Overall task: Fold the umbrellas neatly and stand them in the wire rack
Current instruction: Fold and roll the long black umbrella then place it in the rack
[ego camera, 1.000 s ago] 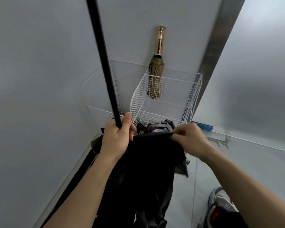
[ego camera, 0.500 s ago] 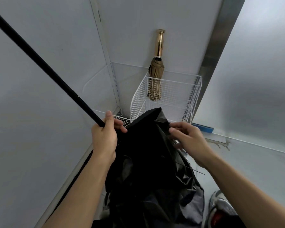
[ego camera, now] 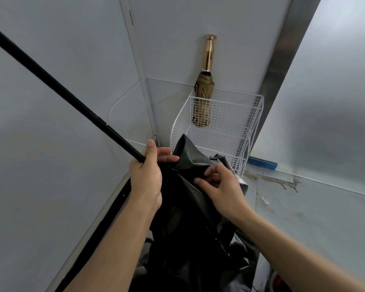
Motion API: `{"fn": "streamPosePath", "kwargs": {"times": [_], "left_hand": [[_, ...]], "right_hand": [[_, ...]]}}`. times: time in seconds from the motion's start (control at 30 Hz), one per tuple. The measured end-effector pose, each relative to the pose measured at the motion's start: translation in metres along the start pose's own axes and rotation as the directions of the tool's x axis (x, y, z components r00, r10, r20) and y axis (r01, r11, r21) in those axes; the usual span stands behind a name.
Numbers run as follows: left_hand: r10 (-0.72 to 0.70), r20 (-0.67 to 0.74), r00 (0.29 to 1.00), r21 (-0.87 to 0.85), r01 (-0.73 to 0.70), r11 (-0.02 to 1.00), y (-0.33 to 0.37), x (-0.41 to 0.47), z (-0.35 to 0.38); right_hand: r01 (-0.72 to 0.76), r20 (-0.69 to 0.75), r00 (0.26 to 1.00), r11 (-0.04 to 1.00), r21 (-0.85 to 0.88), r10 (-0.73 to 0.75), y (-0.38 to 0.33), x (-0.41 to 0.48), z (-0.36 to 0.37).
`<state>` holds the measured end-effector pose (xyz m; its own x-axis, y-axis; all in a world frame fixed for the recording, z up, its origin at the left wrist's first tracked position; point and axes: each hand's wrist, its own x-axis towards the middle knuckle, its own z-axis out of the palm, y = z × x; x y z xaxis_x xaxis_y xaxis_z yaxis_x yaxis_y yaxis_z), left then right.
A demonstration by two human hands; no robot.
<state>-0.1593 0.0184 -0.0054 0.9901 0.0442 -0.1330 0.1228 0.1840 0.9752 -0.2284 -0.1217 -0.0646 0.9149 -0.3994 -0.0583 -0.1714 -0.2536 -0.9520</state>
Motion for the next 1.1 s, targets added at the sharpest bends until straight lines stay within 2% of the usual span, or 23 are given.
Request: {"fn": "streamPosePath", "kwargs": {"times": [0.07,0.23,0.37,0.47,0.57,0.63,0.73,0.8,0.87,0.97,1.1], "left_hand": [[-0.009,0.010,1.000,-0.033,0.010,0.999,0.001,-0.002,0.000],[0.036,0.089,0.995,-0.034,-0.033,0.999,0.001,-0.009,0.004],[0.095,0.115,0.989,0.041,-0.100,0.994,-0.004,-0.006,0.005],[0.147,0.041,0.988,0.093,-0.151,0.984,-0.005,0.003,0.003],[0.147,-0.115,0.983,0.103,-0.135,0.985,-0.005,0.018,-0.005],[0.131,-0.217,0.967,0.080,-0.116,0.990,-0.006,0.028,-0.011],[0.120,-0.312,0.942,0.051,-0.110,0.993,-0.005,0.038,-0.016],[0.115,-0.354,0.928,0.015,-0.117,0.993,-0.003,0.041,-0.015],[0.113,-0.371,0.922,-0.037,-0.136,0.990,-0.003,0.043,-0.012],[0.119,-0.379,0.918,-0.070,-0.157,0.985,-0.004,0.044,-0.007],[0.096,-0.419,0.903,-0.127,-0.163,0.978,-0.014,0.046,-0.009]], "right_hand": [[-0.050,0.033,0.998,0.998,0.041,0.049,-0.001,0.000,0.001],[-0.084,0.020,0.996,0.992,-0.099,0.086,0.005,0.003,0.007],[-0.169,0.085,0.981,0.985,-0.034,0.172,-0.001,0.006,0.005],[-0.204,0.173,0.968,0.971,0.122,0.182,-0.014,0.003,-0.002],[-0.154,0.176,0.977,0.968,0.199,0.119,-0.024,0.000,-0.019],[-0.096,0.196,0.979,0.982,0.164,0.063,-0.027,-0.002,-0.032],[-0.045,0.336,0.942,0.995,0.086,0.013,-0.026,-0.007,-0.049],[-0.012,0.419,0.908,0.999,-0.044,0.029,-0.023,-0.010,-0.053],[0.022,0.418,0.907,0.986,-0.166,0.050,-0.017,-0.011,-0.052],[-0.033,0.346,0.935,0.988,-0.153,0.085,-0.012,-0.005,-0.058],[-0.038,0.379,0.917,0.974,-0.225,0.123,-0.010,0.010,-0.065]]}}
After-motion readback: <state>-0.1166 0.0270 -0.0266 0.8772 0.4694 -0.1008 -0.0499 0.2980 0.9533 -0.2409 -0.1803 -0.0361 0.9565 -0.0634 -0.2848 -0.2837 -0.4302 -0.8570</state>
